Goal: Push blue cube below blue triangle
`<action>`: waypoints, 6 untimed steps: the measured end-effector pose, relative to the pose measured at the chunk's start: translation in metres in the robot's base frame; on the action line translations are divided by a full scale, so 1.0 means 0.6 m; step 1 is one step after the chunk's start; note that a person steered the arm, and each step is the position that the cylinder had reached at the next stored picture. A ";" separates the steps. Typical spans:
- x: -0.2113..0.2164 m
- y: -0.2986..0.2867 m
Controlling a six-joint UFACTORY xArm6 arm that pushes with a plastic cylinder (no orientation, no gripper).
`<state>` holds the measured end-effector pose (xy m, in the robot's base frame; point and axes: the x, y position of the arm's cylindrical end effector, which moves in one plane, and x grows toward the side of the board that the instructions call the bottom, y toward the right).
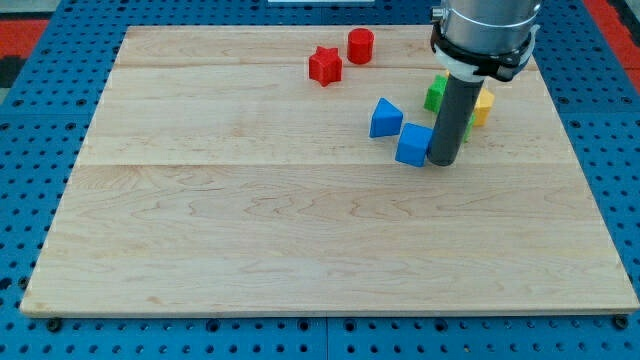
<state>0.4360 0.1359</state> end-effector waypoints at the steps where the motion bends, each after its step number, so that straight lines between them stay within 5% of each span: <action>1: -0.007 0.000; 4: -0.029 -0.055; 6: -0.159 -0.148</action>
